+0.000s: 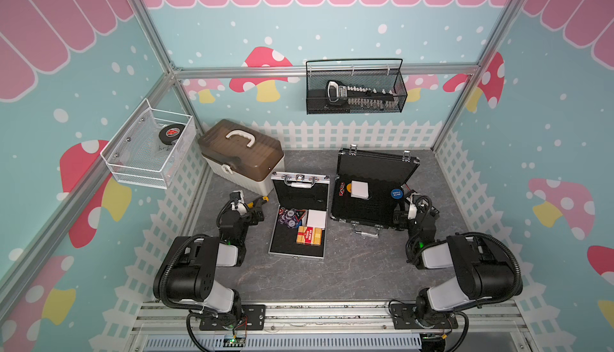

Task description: Open the poker set cases

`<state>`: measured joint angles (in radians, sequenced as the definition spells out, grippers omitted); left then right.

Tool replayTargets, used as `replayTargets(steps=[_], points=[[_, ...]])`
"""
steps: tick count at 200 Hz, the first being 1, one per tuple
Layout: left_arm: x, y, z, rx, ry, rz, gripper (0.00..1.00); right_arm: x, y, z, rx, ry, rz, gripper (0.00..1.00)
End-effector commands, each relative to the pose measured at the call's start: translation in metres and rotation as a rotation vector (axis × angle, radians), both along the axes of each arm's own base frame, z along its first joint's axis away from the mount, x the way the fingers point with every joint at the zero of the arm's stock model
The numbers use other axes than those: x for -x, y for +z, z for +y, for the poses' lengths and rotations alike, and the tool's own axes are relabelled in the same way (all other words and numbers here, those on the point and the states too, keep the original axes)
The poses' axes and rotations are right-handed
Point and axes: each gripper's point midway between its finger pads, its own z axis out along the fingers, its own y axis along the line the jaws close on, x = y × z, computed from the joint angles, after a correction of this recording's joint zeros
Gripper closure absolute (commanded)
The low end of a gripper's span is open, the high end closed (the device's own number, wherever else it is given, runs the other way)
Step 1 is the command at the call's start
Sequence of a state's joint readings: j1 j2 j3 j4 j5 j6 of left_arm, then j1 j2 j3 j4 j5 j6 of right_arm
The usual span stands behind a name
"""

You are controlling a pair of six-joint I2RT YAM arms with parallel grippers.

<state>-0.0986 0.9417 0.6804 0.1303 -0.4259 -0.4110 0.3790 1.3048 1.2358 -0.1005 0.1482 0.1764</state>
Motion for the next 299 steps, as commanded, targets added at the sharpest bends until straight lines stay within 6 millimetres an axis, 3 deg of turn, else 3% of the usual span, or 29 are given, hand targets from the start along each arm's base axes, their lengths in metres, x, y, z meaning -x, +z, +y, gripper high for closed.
replayTargets(steps=[1,22,35,72,110,132,183,206,227,234,258,299], points=[[0.004,-0.003,0.013,-0.155,0.077,0.016,0.01,0.019,0.014,-0.069,0.068,-0.229,-0.071,0.02],[0.008,-0.023,0.017,-0.227,0.088,0.060,0.01,0.045,0.001,-0.128,0.111,-0.418,-0.081,0.01],[0.011,-0.028,0.016,-0.241,0.075,0.065,0.01,0.059,-0.006,-0.146,0.100,-0.461,-0.087,0.01],[0.011,-0.036,0.007,-0.246,0.000,0.077,0.01,0.079,-0.017,-0.154,0.082,-0.467,-0.089,0.01],[0.012,-0.047,0.012,-0.293,0.025,0.103,0.01,0.096,-0.026,-0.164,0.143,-0.496,-0.077,0.01],[0.005,-0.065,0.006,-0.290,-0.022,0.132,0.01,0.100,-0.053,-0.180,0.182,-0.563,-0.043,0.01],[-0.002,-0.116,0.002,-0.288,-0.069,0.225,0.01,0.096,-0.147,-0.211,0.125,-0.691,0.041,0.01],[-0.003,-0.129,0.000,-0.293,-0.100,0.235,0.01,0.096,-0.179,-0.211,0.110,-0.691,0.043,0.01],[-0.003,-0.139,-0.003,-0.279,-0.150,0.202,0.01,0.098,-0.186,-0.206,0.092,-0.654,-0.051,0.01],[-0.003,-0.143,-0.004,-0.275,-0.165,0.193,0.01,0.101,-0.198,-0.201,0.112,-0.621,-0.051,0.01],[-0.006,-0.143,-0.010,-0.272,-0.218,0.148,0.01,0.100,-0.208,-0.196,0.121,-0.579,-0.066,0.01],[-0.014,-0.140,-0.023,-0.281,-0.302,0.085,0.01,0.070,-0.218,-0.156,0.098,-0.332,-0.072,0.01]])
